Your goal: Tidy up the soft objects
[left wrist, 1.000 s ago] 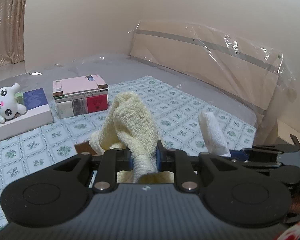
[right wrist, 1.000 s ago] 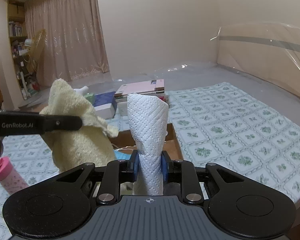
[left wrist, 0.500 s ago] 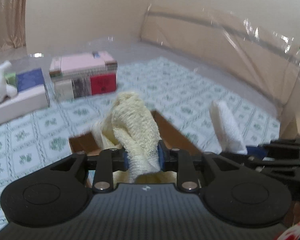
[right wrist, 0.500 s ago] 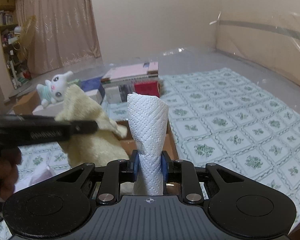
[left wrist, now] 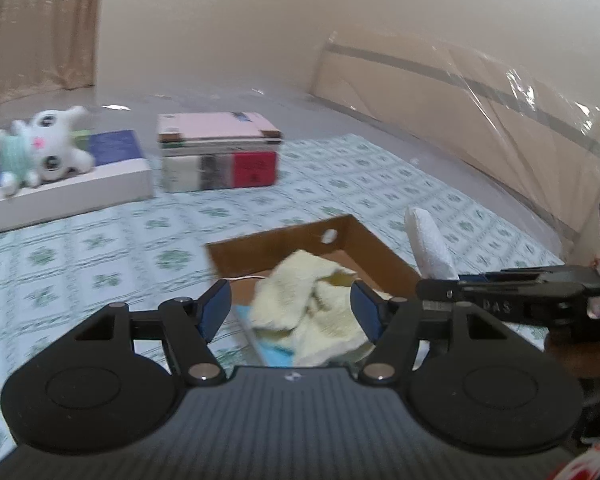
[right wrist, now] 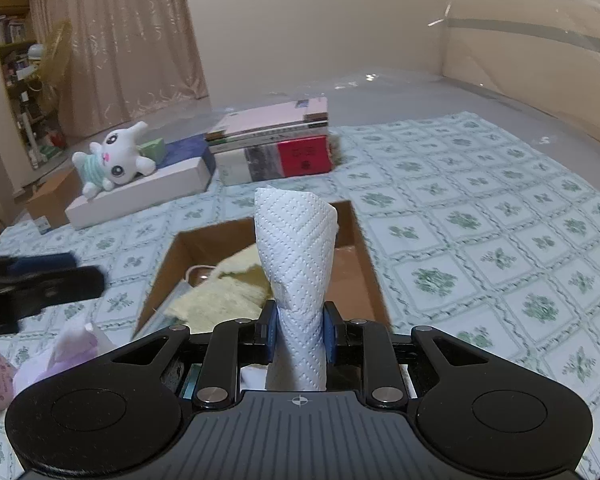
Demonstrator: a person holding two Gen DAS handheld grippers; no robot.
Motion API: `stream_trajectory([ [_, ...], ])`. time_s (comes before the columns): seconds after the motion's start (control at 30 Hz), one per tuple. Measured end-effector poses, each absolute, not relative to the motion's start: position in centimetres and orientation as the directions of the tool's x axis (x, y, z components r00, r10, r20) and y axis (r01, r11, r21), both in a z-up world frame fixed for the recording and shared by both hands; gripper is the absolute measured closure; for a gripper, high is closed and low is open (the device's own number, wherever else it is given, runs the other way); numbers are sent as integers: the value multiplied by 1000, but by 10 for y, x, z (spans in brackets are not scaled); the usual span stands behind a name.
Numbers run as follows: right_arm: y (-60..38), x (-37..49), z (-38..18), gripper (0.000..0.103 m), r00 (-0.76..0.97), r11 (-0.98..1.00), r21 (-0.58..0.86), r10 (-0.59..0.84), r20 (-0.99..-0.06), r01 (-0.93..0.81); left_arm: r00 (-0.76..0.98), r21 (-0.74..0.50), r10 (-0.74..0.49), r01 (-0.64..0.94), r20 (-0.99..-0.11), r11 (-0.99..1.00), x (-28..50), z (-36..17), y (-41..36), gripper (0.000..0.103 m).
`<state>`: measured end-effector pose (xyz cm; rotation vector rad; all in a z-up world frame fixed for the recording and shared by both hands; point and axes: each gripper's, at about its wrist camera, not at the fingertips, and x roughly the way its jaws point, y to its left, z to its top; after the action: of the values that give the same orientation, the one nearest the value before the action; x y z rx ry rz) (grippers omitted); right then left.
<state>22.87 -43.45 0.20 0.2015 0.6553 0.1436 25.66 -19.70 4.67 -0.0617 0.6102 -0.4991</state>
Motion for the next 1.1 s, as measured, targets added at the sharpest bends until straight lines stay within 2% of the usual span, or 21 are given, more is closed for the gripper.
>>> stream_trajectory([
  [0.1, -431, 234, 6, 79, 789, 970, 228, 204, -579, -84, 735, -181, -430, 397, -525, 900, 241, 51, -182, 39],
  [0.17, -430, 237, 8, 61, 792, 968, 231, 214, -572, -94, 752, -173, -404, 370, -520, 913, 231, 53, -173, 35],
  [0.2, -430, 237, 9, 43, 797, 968, 233, 211, -565, -91, 759, -173, -393, 357, -518, 918, 225, 54, -170, 34],
  [0.23, -431, 236, 10, 35, 806, 968, 236, 210, -553, -90, 766, -173, -383, 345, -517, 923, 220, 55, -165, 34],
  [0.3, -433, 233, 14, 35, 814, 962, 253, 224, -536, -98, 773, -173, -366, 324, -519, 930, 211, 57, -159, 33],
  [0.43, -436, 217, 23, 35, 821, 956, 279, 228, -523, -87, 790, -166, -338, 295, -512, 941, 191, 59, -152, 21],
  [0.53, -439, 196, 29, 35, 826, 950, 306, 224, -517, -66, 802, -170, -322, 273, -502, 947, 172, 61, -145, 17],
  [0.67, -438, 161, 35, 35, 828, 939, 341, 224, -514, -43, 822, -147, -287, 246, -493, 958, 147, 63, -138, 17],
  [0.8, -433, 123, 37, 34, 831, 931, 364, 218, -512, -20, 811, -164, -309, 262, -497, 951, 126, 66, -130, 17],
  [1.1, -403, 38, 41, 34, 840, 955, 294, 131, -527, 36, 808, -146, -291, 252, -512, 957, 70, 69, -119, 17],
])
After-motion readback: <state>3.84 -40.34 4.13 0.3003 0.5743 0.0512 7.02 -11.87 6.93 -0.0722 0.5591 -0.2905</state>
